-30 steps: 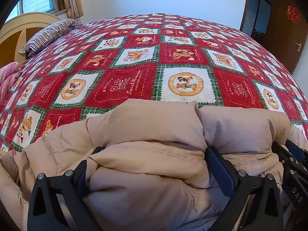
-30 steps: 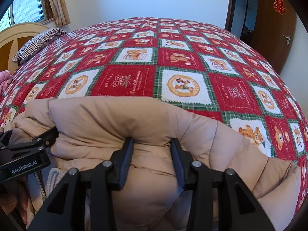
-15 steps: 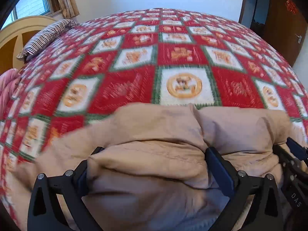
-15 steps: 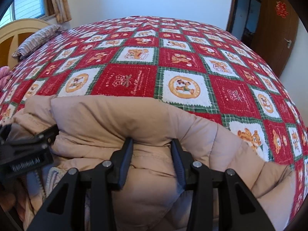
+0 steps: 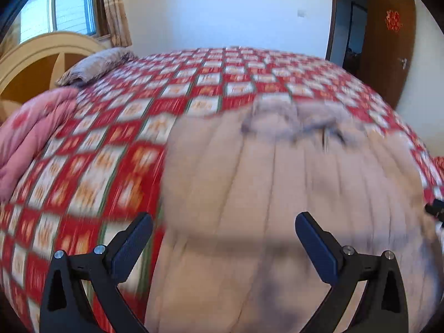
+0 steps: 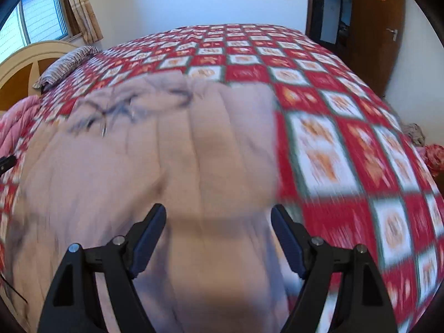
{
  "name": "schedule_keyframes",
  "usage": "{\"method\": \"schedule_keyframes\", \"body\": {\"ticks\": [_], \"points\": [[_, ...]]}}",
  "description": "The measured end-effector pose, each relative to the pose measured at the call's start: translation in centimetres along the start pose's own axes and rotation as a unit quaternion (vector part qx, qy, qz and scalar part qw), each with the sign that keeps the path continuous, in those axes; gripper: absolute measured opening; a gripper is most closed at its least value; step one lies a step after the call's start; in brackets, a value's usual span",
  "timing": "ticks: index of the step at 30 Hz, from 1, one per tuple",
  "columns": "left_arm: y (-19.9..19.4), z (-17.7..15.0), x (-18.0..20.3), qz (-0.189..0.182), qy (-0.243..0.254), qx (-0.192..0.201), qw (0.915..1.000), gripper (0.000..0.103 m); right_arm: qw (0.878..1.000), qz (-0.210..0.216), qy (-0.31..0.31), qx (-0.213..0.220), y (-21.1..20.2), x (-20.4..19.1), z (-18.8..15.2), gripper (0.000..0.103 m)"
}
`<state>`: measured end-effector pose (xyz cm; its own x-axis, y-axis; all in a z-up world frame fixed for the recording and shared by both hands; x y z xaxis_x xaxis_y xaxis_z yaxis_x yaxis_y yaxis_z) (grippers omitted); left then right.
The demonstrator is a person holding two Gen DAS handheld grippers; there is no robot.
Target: Fold large clothes
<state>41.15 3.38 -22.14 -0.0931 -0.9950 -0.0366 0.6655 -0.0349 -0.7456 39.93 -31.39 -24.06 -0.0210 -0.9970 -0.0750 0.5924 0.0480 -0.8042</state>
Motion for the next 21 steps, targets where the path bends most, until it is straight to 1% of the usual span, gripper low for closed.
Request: {"method": "schedule_keyframes", "body": {"ticks": [3,4,6,8,11,13,16,20,21], "points": [[-1.8,-4.6,-1.3,0.027,0.015,-0.004,0.9995,0.102,1.0,-0.007,0.015,0.001,-2.7,1.1,-4.3,0.08],[-2.4,-6.0,-1.7,0.034,0.019,-0.003,0.9992,0.102,1.0,-0.007,0.02,0.002,-3.4,1.3,-5.2,0.08],[-3.3,-9.1,-2.7,0.04,0.018,-0.013,0.9989,0.102,1.0,-0.011,0.025,0.002,-4.9,1.7,-7.9,0.08],[-3.8,-11.2,-3.5,0.039,0.006,-0.021,0.999,0.102,0.999,-0.019,0.026,0.002,-5.9,1.9,-9.6,0.08],[-4.1,-14.4,-4.5,0.033,-0.011,-0.036,0.9987,0.102,0.999,-0.013,0.042,0.004,-7.1,2.0,-12.3,0.08],[-4.4,-15.9,-4.8,0.027,-0.022,-0.036,0.9987,0.102,0.999,-0.009,0.052,0.007,-7.7,2.0,-13.5,0.08],[-5.2,-17.8,-4.8,0.009,-0.042,-0.036,0.9984,0.102,0.998,-0.006,0.061,0.012,-8.4,1.8,-15.0,0.081],[-5.9,-19.2,-4.7,-0.009,-0.055,-0.038,0.9977,0.102,0.997,0.014,0.073,0.006,-8.9,1.2,-17.4,0.08],[-6.0,-19.5,-4.6,-0.018,-0.058,-0.039,0.9974,0.102,0.997,0.023,0.078,0.002,-8.9,1.1,-18.0,0.079]]}}
Point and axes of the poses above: each gripper's, at about its wrist camera, not at the fingertips, and y roughly the way its jaws point, x to its right, z to its top, the point moved 9 cm from there along y, roughly the way its jaws point, and after that the axes turned 1 degree about z, right-handed, at the moved point
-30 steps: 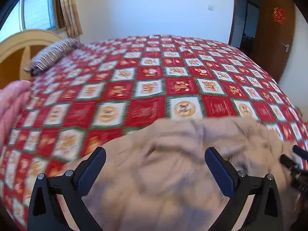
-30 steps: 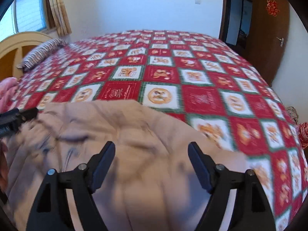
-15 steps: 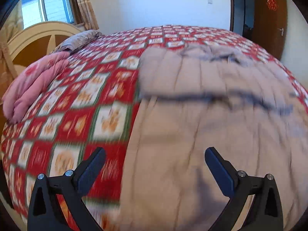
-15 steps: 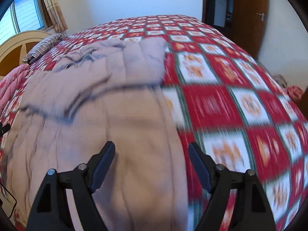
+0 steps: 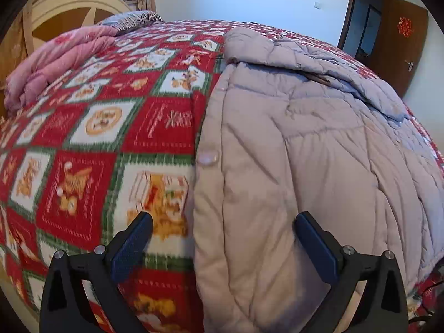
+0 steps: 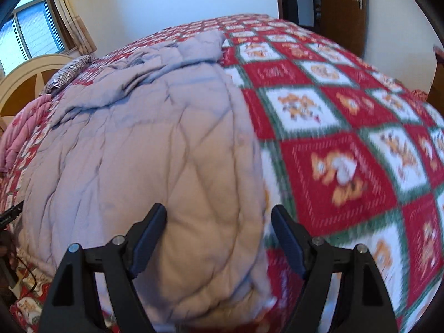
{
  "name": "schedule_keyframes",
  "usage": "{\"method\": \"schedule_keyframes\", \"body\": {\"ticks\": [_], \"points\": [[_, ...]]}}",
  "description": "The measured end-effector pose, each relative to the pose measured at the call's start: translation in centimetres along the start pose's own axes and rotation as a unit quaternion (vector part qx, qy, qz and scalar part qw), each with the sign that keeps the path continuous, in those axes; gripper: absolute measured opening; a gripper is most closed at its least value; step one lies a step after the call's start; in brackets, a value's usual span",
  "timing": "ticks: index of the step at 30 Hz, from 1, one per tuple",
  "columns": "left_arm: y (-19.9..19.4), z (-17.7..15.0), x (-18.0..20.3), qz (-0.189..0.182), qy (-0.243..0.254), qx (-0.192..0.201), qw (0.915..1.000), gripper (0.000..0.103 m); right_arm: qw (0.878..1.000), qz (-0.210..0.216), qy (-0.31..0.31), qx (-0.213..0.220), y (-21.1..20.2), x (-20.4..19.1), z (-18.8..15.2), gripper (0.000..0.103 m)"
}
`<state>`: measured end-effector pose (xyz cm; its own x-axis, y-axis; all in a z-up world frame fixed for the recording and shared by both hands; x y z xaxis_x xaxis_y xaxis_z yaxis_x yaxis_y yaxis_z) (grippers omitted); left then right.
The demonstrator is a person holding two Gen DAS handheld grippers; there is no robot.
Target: Fold large clothes
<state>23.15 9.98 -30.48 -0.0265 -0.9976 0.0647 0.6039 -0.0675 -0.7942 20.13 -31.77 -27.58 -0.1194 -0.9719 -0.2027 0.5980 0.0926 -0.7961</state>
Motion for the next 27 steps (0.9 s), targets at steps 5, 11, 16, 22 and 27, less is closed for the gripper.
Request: {"method": "schedule_keyframes", "body": {"ticks": [5,11,16,22,27], "points": [[-0.7,-0.7,1.5,-0.038,0.014,-0.005,0.9992,0.08,0.999,0.035,0.008,-0.004,-0.8,-1.0,-2.1,0.046],[-1.6,-0.6,2.3,-0.049,0.031,-0.005,0.9983,0.038,0.997,0.068,0.027,0.006,-1.6,-1.6,-2.5,0.021],[-2.0,-0.9,1.4,-0.052,0.01,-0.008,0.9986,0.04,0.997,0.07,0.042,0.009,-1.8,-1.6,-3.1,0.028],[-1.7,-1.4,1.4,-0.067,0.003,-0.013,0.9977,0.042,0.997,0.064,0.044,0.012,-1.7,-1.4,-3.8,0.031],[-4.2,-0.4,1.5,-0.08,0.025,0.015,0.9964,0.01,0.997,0.074,0.026,0.02,-3.0,-2.3,-3.3,0.013]]}}
Point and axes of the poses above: each gripper's, at about its wrist camera, not at the fingertips, and y roughly the way its jaws point, x to its right, z to its top, the point moved 9 cm from there along y, roughly the way its jaws point, and after that the axes turned 1 degree about z, right-handed, at the moved point
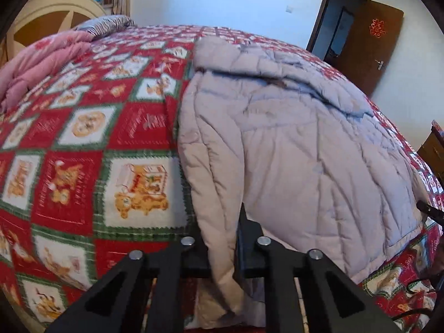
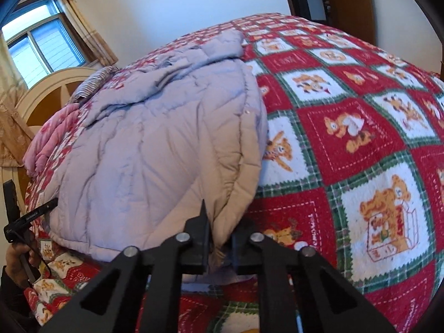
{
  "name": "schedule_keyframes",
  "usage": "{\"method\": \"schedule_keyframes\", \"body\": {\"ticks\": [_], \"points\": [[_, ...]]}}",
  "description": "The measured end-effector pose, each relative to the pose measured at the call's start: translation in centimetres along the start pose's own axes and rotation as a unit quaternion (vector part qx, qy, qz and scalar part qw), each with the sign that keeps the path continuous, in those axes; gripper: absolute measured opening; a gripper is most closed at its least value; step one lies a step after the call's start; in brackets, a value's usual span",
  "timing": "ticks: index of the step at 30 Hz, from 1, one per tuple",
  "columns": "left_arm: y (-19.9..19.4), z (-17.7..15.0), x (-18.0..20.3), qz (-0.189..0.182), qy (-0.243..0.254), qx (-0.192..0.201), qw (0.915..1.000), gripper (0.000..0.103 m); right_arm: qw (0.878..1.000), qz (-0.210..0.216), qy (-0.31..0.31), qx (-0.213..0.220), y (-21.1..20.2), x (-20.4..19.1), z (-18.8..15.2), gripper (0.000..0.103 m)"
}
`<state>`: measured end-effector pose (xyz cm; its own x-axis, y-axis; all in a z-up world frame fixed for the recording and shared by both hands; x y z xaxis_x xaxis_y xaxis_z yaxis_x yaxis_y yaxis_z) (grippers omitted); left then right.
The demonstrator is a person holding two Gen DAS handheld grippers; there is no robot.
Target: Fold large clothes
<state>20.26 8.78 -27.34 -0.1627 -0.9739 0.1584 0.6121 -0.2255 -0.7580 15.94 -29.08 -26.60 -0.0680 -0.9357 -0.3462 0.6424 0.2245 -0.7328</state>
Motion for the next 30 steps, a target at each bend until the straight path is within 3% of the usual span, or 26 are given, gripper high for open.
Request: {"method": "schedule_keyframes", "body": {"ticks": [9,16,19,22,27,30], "points": [[-9.7,4.1,1.8,-0.085,0.003,0.068,0.9941,0.008,0.998,0.043,-0.01,0.054,-6.5,-2.6,1.1,0.011],[-16.4,8.1,3.5,-0.138,0.005,0.135,0.9813,0.007,0.986,0.078,-0.015,0.144,-13.9,-5.2,5.8,0.011],[-17.8,9.8,2.8,-0.143,0.005,0.157,0.9771,0.007,0.98,0.084,-0.028,0.18,-16.4,-6.2,7.8,0.011],[-15.4,12.2,1.5,-0.119,0.004,0.163,0.9794,0.009,0.977,0.079,-0.032,0.195,-16.4,-6.1,10.1,0.01],[-7.8,17.6,0.8,-0.087,-0.017,0.152,0.9844,0.013,0.977,0.065,-0.028,0.201,-11.2,-5.9,15.5,0.01],[-4.2,20.4,0.3,-0.093,-0.044,0.13,0.9861,0.015,0.979,0.051,-0.005,0.196,-6.9,-5.4,19.7,0.01]]}}
Point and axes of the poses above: each gripper's, at about its wrist camera, not at the fingertips, and y roughly the way its jaws point, x to its right, z to its top, the point moved 9 cm from there along y, roughly the way its jaws point, and after that the axes turned 1 degree about z, right-handed, at the moved point
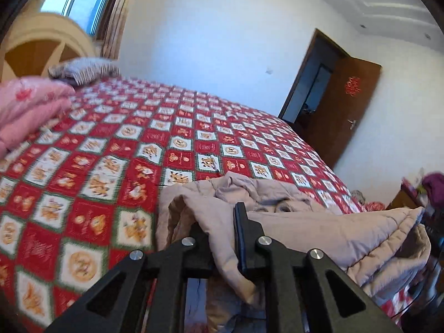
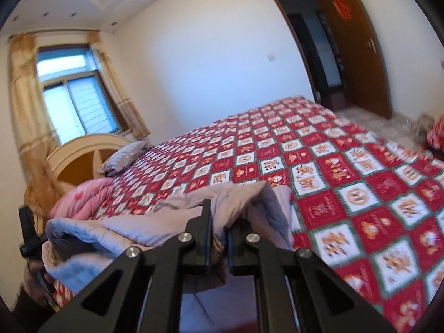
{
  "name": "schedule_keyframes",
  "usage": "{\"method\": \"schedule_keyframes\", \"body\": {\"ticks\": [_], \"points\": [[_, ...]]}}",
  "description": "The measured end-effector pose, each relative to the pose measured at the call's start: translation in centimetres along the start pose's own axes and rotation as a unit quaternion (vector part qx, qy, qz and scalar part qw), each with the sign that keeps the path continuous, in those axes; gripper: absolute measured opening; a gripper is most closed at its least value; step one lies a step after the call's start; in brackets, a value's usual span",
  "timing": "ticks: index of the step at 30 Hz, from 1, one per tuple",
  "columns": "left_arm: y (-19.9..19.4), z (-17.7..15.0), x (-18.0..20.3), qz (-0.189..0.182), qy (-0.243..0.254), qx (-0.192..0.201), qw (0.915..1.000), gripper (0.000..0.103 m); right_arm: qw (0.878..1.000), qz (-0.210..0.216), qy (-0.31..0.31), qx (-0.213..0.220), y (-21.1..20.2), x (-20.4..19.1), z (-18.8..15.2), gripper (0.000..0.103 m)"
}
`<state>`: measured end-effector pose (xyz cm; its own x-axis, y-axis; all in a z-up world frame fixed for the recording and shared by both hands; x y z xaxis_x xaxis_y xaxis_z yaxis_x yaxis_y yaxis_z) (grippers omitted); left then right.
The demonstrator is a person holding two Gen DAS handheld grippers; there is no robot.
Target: Fold large clothes
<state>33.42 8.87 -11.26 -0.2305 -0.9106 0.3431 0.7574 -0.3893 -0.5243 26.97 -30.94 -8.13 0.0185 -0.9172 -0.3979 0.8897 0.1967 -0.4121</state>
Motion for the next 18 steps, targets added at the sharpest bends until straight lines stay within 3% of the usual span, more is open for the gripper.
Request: {"method": "schedule_keyframes", "body": {"ticks": [4,8,10,11,13,15,18], "points": [[3.8,2.4,-2.0,-0.024,-0.073,-0.021,0.9969,0.031,1.0,-0.022,0.009,-0.001,4.4,2.1,2.3,0.01],[7.1,4.7,-2.9,-0.034,-0.108,-0.028,0.9932,0.067,0.999,-0.046,0.01,-0.01,8.7,3.8,3.6,0.011],[8.3,5.8,-3.1,-0.02,-0.113,-0.017,0.9932,0.082,0.998,-0.062,0.013,-0.017,11.2,4.6,4.0,0.011],[8.9,6.3,-3.5,0.008,-0.106,-0.006,0.9943,0.101,0.997,-0.067,0.016,-0.022,12.4,5.1,4.1,0.012],[9.7,7.2,-4.1,0.059,-0.084,0.019,0.9946,0.102,0.996,-0.08,0.021,-0.025,14.9,5.7,4.4,0.014],[11.7,7.2,-4.6,0.087,-0.068,0.01,0.9939,0.102,0.995,-0.093,0.016,-0.032,17.6,6.1,4.3,0.017],[14.1,5.9,-5.9,0.137,-0.063,-0.001,0.9885,0.102,0.992,-0.113,0.021,-0.055,21.4,7.0,3.3,0.031]]}}
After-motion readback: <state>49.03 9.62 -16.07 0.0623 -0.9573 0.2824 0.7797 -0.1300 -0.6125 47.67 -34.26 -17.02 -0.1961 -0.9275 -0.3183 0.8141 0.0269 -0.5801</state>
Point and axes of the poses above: each gripper's, at about its wrist camera, not at the fingertips, and y roughly the way its jaws point, x to its right, z to its top, the point moved 9 cm from there along y, roughly the way its jaws point, and after that the axes turned 1 degree about z, right-handed, at the moved point
